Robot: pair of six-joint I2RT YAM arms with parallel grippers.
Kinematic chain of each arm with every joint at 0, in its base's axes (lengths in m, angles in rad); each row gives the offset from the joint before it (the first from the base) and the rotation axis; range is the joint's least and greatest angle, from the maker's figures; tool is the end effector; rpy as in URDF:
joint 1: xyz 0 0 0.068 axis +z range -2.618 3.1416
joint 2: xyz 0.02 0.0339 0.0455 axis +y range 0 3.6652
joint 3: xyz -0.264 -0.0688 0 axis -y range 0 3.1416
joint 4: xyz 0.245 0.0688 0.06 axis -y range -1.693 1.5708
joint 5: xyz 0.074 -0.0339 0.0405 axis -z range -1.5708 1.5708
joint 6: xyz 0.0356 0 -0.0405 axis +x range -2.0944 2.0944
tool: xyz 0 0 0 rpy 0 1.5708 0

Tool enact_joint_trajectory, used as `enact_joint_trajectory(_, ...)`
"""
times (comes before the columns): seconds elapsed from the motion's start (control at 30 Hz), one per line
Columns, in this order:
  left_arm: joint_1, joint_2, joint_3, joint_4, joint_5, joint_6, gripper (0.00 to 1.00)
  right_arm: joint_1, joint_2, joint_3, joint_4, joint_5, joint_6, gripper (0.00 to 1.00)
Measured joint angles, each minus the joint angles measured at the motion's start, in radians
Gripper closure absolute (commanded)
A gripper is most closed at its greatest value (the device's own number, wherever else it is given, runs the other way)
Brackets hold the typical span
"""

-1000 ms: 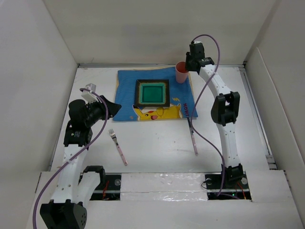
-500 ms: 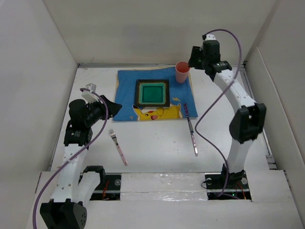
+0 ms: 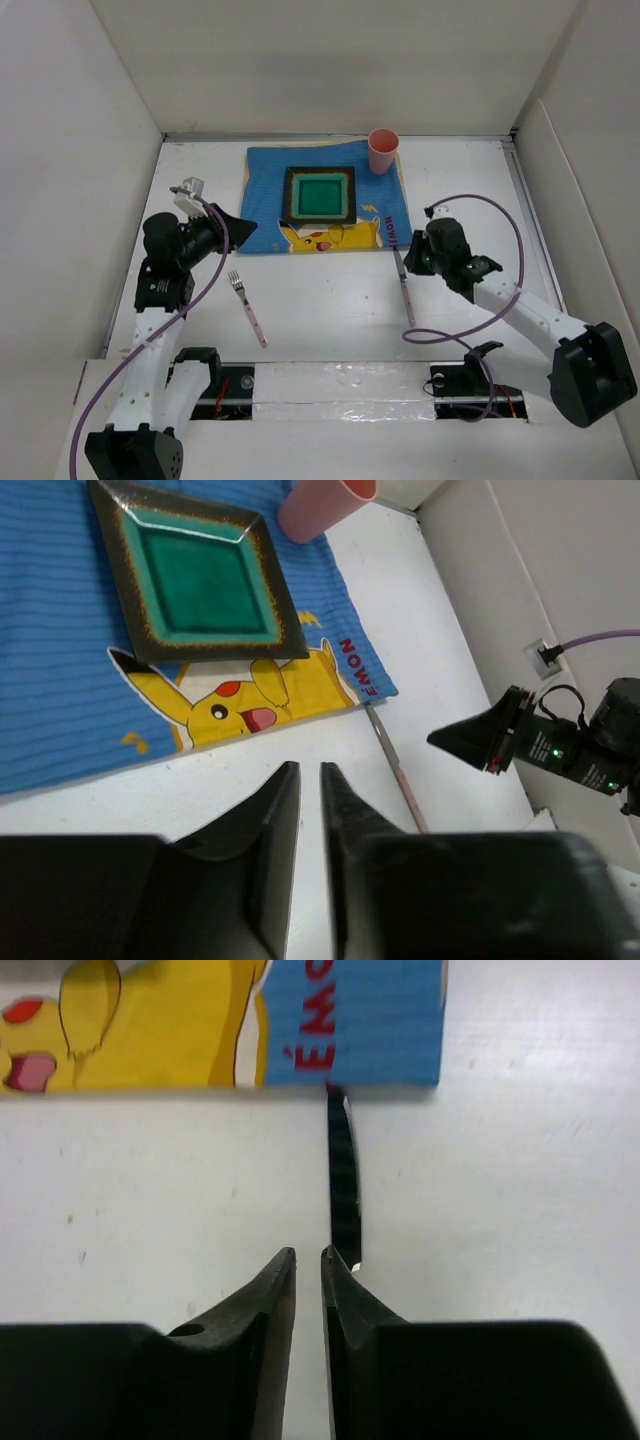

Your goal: Set the dinner table for one person

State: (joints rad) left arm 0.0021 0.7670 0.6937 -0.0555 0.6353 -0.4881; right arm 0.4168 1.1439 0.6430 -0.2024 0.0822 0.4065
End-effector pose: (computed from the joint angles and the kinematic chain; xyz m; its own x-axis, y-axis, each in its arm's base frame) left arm 0.1805 -0.0207 0.3254 -0.3886 -0.3783 -0.8402 0.4581 0.7119 -0.5324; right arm 0.2187 0.0936 0.2180 -0.6801 0.1299 -0.7216 -0.0842 0.9639 0.2528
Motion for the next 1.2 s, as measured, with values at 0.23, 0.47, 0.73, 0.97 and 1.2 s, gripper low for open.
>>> enact_joint_trajectory(0.23,0.0,-0.045,0.0,0.032,0.043,-0.016,0.75,0.088,-0.074,-0.037,-0.127,0.025,0.092,0.47)
enact_joint_trajectory(0.47,0.0,-0.09,0.0,0.05,0.074,-0.026,0.74,0.203,0.099,-0.022,-0.229,0.066,0.142,0.49)
enact_joint_trajectory(0.73,0.0,-0.103,0.0,0.068,0.106,-0.036,0.74,0.319,0.277,0.101,-0.347,0.161,0.211,0.57)
enact_joint_trajectory(0.97,0.0,-0.101,0.0,0.068,0.125,-0.04,0.74,0.369,0.341,0.149,-0.359,0.173,0.246,0.96)
enact_joint_trajectory(1.2,0.0,-0.088,0.0,0.068,0.129,-0.04,0.74,0.473,0.325,0.146,-0.384,0.207,0.317,1.0)
